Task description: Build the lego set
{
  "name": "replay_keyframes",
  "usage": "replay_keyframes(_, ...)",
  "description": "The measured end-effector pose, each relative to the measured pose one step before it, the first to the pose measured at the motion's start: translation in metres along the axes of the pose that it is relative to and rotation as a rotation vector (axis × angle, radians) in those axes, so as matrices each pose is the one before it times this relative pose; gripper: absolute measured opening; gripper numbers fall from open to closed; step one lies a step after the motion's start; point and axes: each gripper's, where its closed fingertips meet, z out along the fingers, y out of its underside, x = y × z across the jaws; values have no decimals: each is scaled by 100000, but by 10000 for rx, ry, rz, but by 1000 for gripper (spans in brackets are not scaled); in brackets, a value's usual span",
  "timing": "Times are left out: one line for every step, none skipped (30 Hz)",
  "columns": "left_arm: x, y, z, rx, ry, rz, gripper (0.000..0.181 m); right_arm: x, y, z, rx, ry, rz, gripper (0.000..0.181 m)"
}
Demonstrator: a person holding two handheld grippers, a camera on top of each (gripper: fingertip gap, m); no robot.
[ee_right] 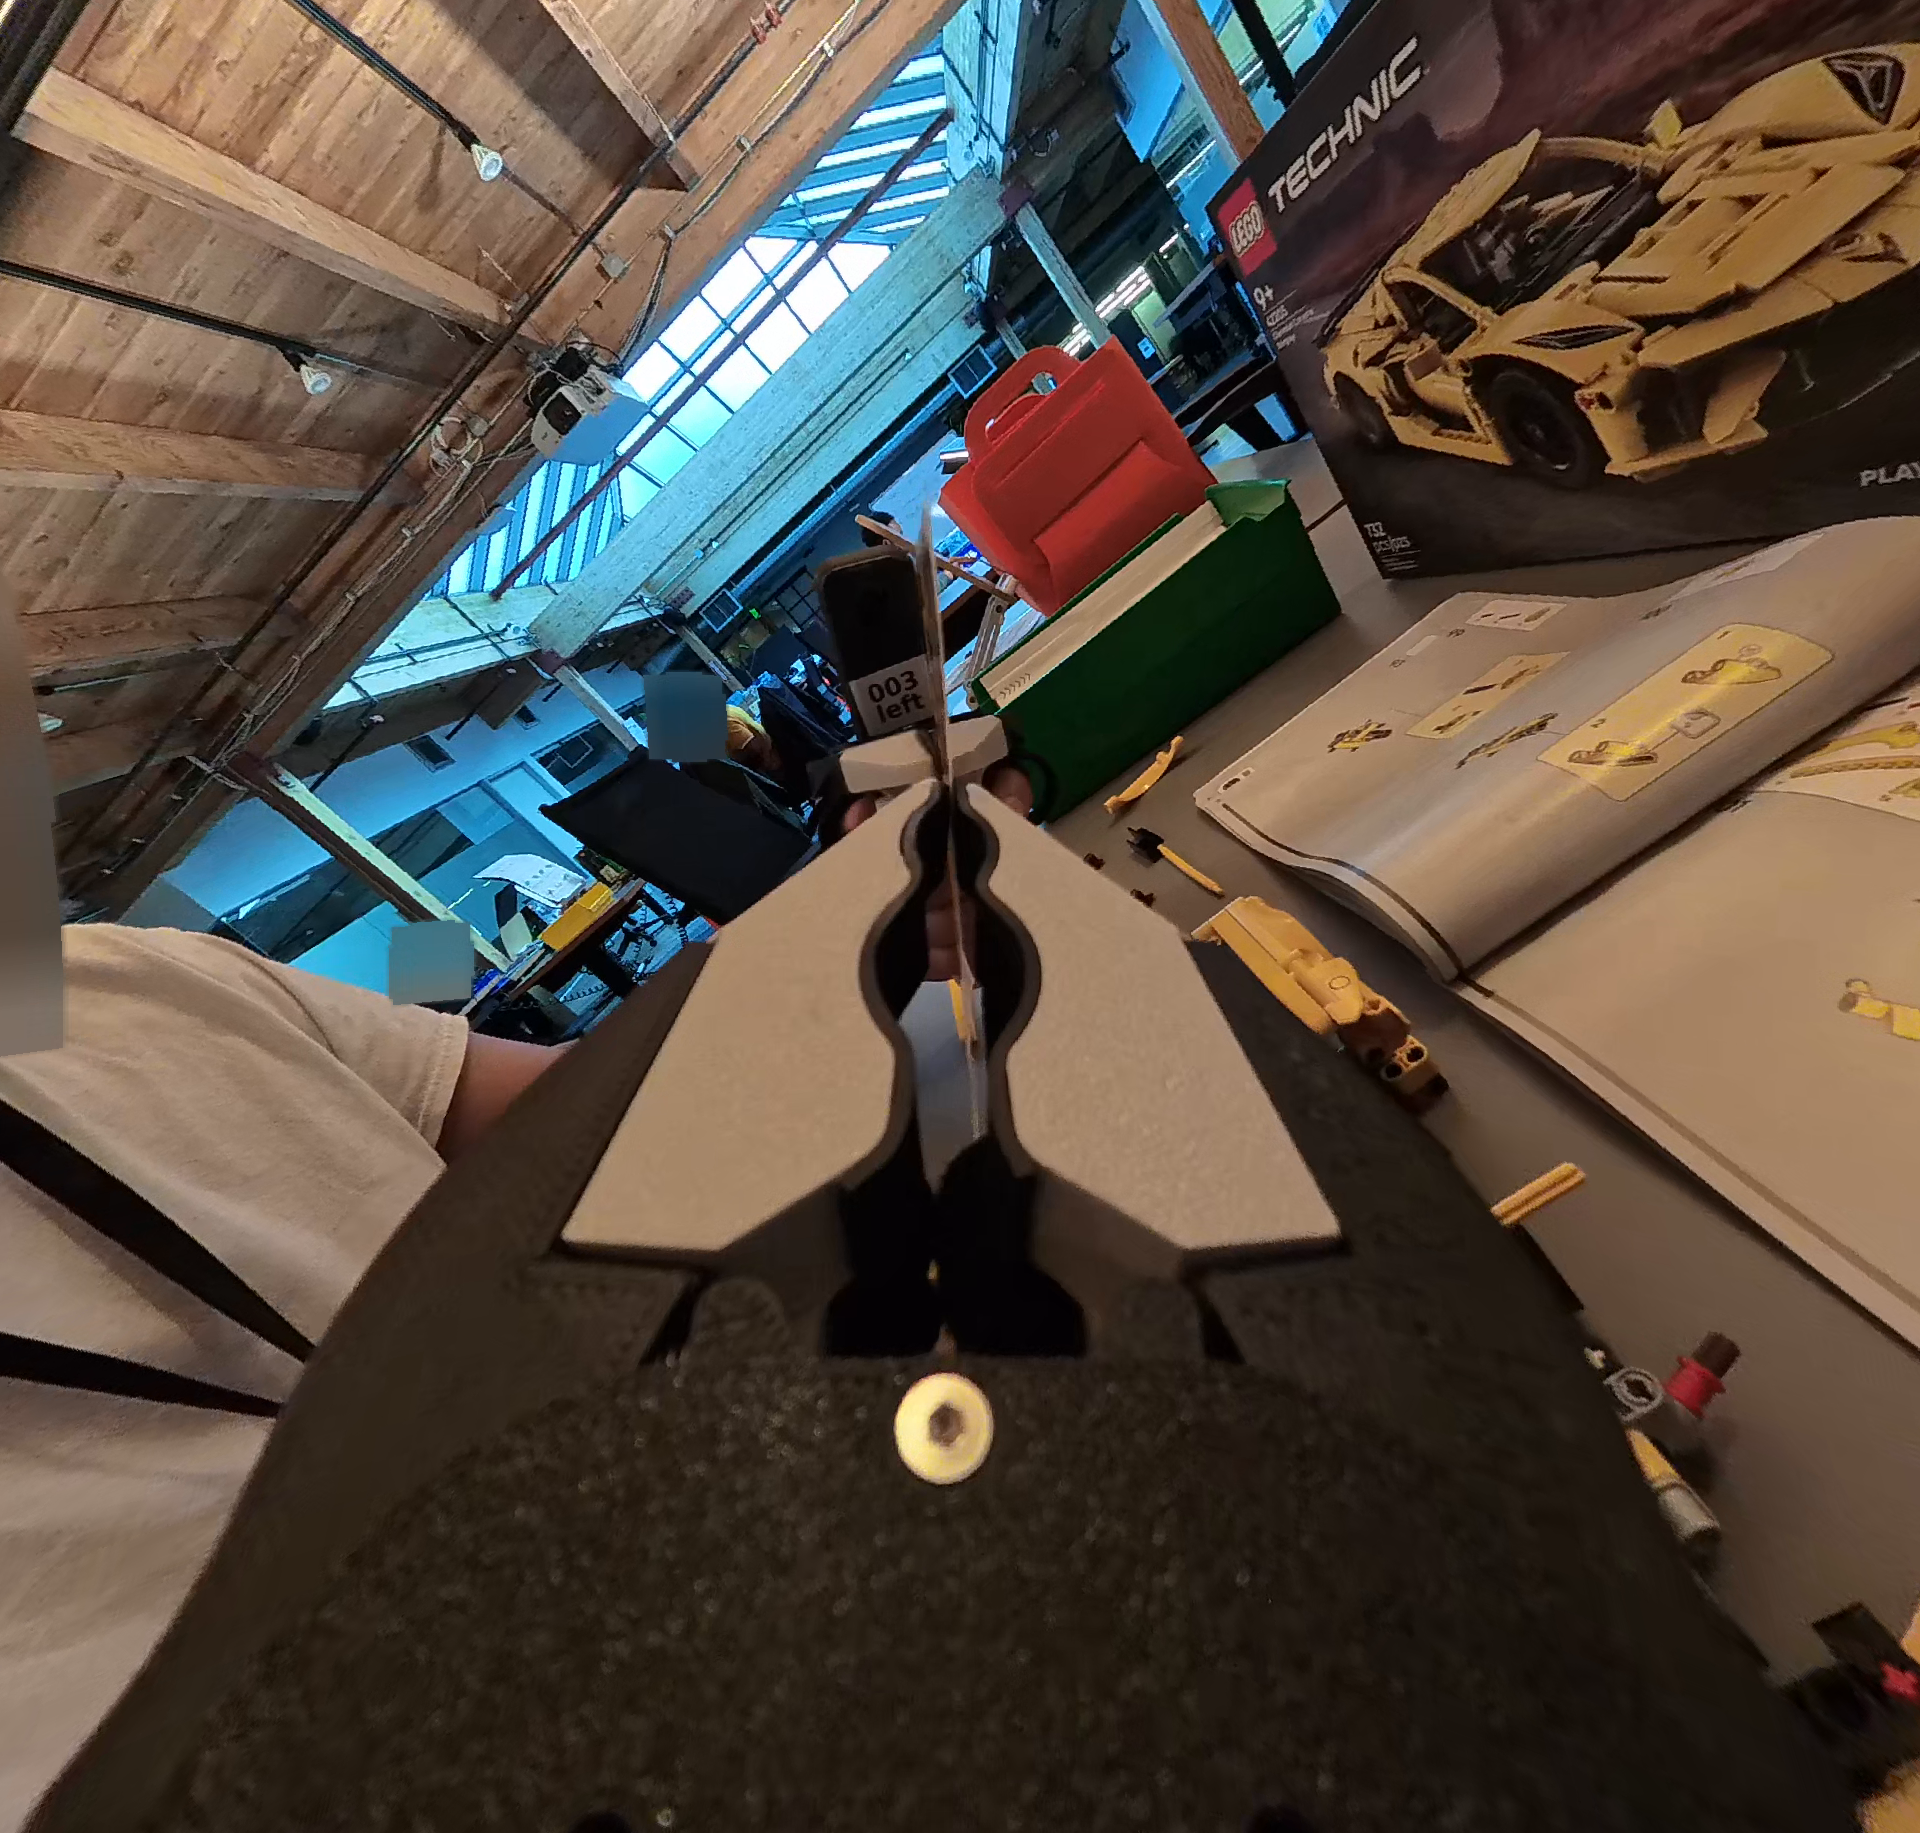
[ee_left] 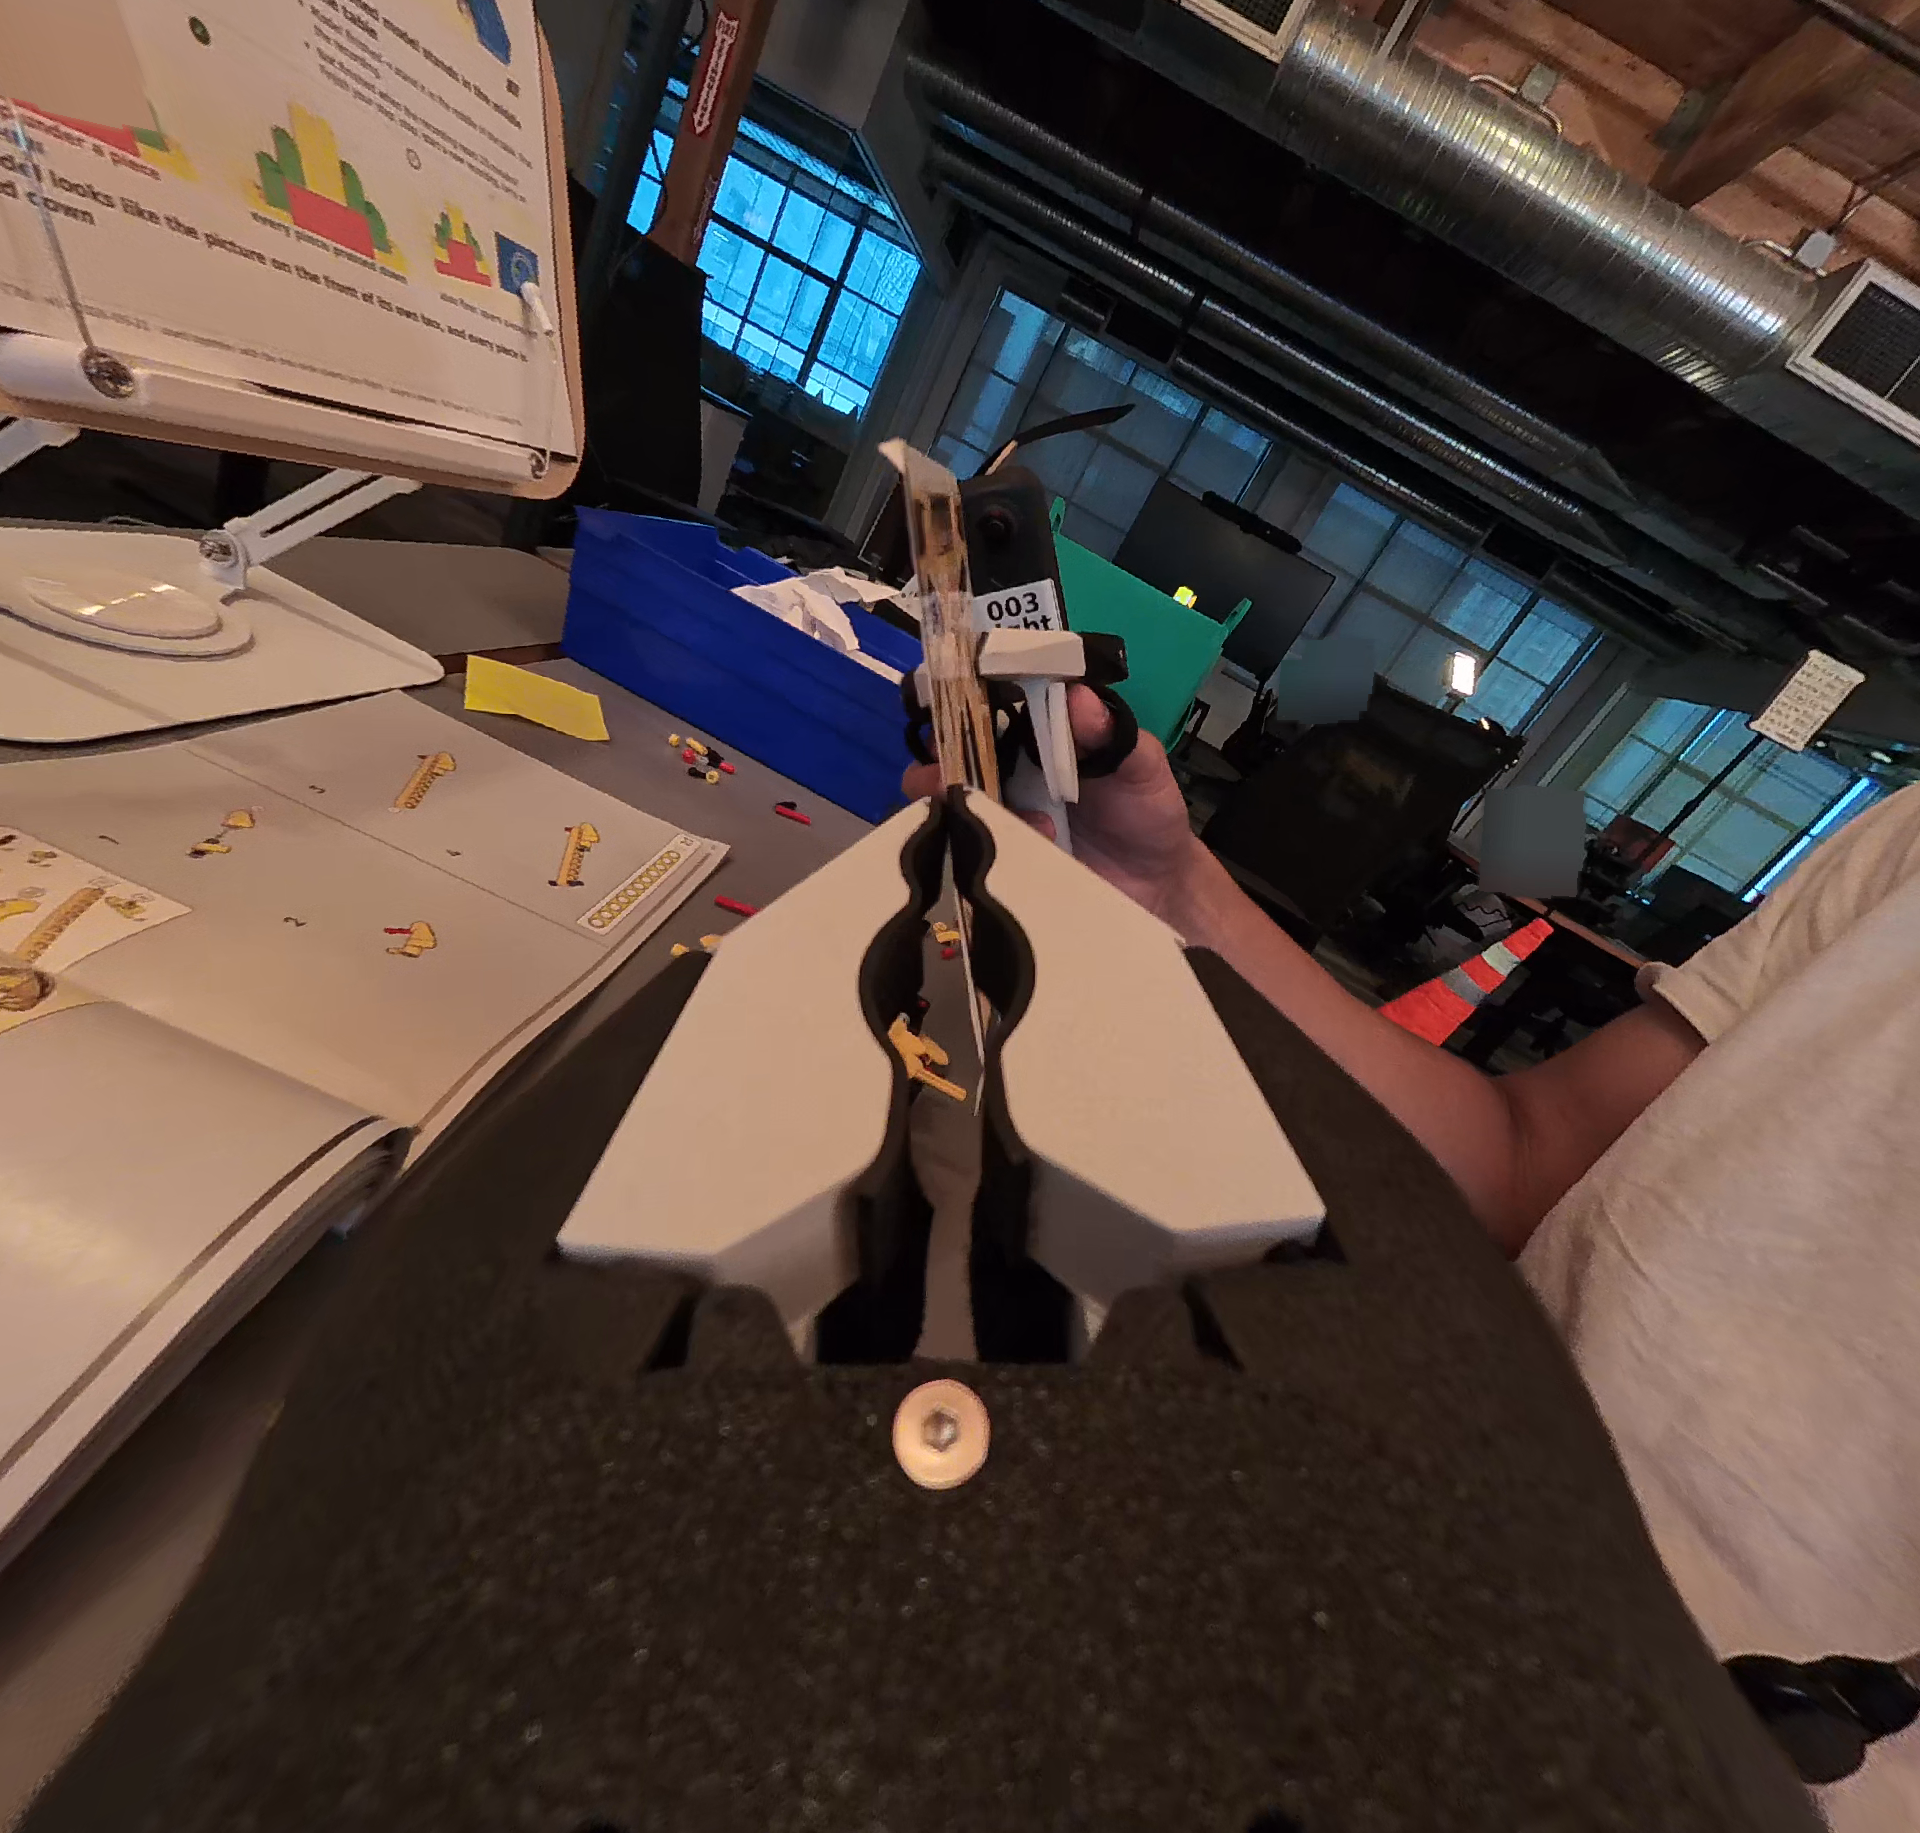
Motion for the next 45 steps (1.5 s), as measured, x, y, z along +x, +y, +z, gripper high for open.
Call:
replay_keyframes(-16,-53,-25,44,22,-42,0,19,39,3,-19,-14,42,0)
replay_keyframes(23,-16,-10,20,27,1,0,-65,-42,-15,32,-65,60,0)
replay_keyframes(-53,-9,3,10,-45,32,0,-45,-56,-43,36,-53,57,0)
replay_keyframes(-104,-7,1,8,-77,41,0,22,-8,-44,-11,4,26,0)
replay_keyframes(-60,1,-3,2,-51,30,0,37,-5,-49,-11,32,-14,0)
replay_keyframes(-40,-50,-32,24,-25,13,0,-8,-25,-41,7,7,-9,0)
replay_keyframes(-10,-119,-59,57,-5,3,0,-53,-70,-47,32,-31,12,0)
replay_keyframes(19,-186,-77,89,11,-15,2,-52,-42,-15,20,-26,14,0)
replay_keyframes(-19,-204,-86,99,0,-42,3,-17,37,3,-30,-8,1,0)
replay_keyframes(-79,-188,-83,90,-13,-69,5,53,111,25,-70,31,-9,0)
replay_keyframes(-36,-165,-82,79,14,-86,8,44,142,55,-85,28,-8,0)
replay_keyframes(18,-148,-72,69,59,-96,11,-74,152,77,-89,-56,14,0)
replay_keyframes(-17,-78,-49,41,47,-101,12,-112,157,97,-92,-77,29,0)
replay_keyframes(-77,-46,-45,19,10,-93,13,-36,163,108,-99,-21,0,0)
replay_keyframes(-63,12,-23,-10,16,-76,14,-40,202,115,-118,-16,-24,0)
replay_keyframes(-16,87,-2,-55,37,-70,15,-73,193,114,-114,-29,-24,0)
replay_keyframes(-46,148,34,-106,18,-71,16,-77,167,117,-104,-35,-16,0)
replay_keyframes(-105,179,33,-127,-29,-51,18,-73,110,96,-68,-27,-28,0)
replay_keyframes(-133,90,7,-71,-56,-27,21,-47,90,90,-48,-16,-19,0)
replay_keyframes(-93,15,-22,-18,-40,-21,22,-35,71,53,-40,-20,2,0)
replay_keyframes(-92,59,-23,-38,-24,-42,23,-17,81,48,-41,-24,20,0)
replay_keyframes(-160,85,-2,-54,-50,-58,23,-38,85,43,-50,-35,20,0)
replay_keyframes(-236,35,-29,-19,-96,-48,23,-23,54,36,-34,-10,-6,0)
replay_keyframes(-282,-45,-88,25,-125,-42,23,-7,39,20,-25,2,-9,0)
replay_keyframes(-250,-91,-118,38,-94,-48,23,-42,12,20,-13,-15,1,0)
replay_keyframes(-163,-116,-121,44,-37,-60,23,-47,0,-4,-2,-24,1,0)
replay_keyframes(-97,-100,-100,39,-9,-59,24,-13,12,2,-12,-3,1,0)
replay_keyframes(-79,-33,-61,3,-7,-39,24,35,45,3,-26,18,-1,0)
replay_keyframes(19,64,-12,-34,39,-20,24,43,75,29,-53,25,0,0)
replay_keyframes(99,119,36,-69,79,-20,25,20,76,23,-40,3,0,0)
replay_keyframes(110,179,73,-109,74,-9,25,-18,27,34,-9,-10,12,0)
replay_keyframes(149,201,85,-117,82,21,24,-11,30,40,-19,-7,6,0)
replay_keyframes(171,179,97,-98,74,38,24,-9,50,36,-29,7,-2,0)
replay_keyframes(179,188,102,-100,68,54,23,33,59,25,-36,28,2,0)
replay_keyframes(91,192,118,-101,24,47,22,13,53,28,-32,11,-3,0)
replay_keyframes(57,173,100,-89,19,41,18,-3,41,31,-28,5,-2,0)
replay_keyframes(137,134,69,-60,81,43,10,27,32,16,-17,20,-9,0)
replay_keyframes(158,4,8,27,91,25,3,22,11,2,-11,18,-8,0)
replay_keyframes(157,-91,-20,77,85,6,0,29,2,-12,-4,17,-2,0)
replay_keyframes(167,-37,-22,26,103,-21,0,52,-2,-18,7,31,-6,0)
replay_keyframes(159,-25,-16,-8,99,-27,0,53,-13,-18,10,22,7,0)
replay_keyframes(120,-36,-10,8,68,-6,0,23,0,-24,1,3,13,0)
replay_keyframes(114,-58,-14,35,52,15,0,-22,-29,-15,24,-18,5,0)
replay_keyframes(54,-45,-19,26,27,-1,2,-61,-150,-64,88,-38,-5,0)
replay_keyframes(-1,2,7,-7,9,-30,5,-182,-337,-112,200,-108,8,0)
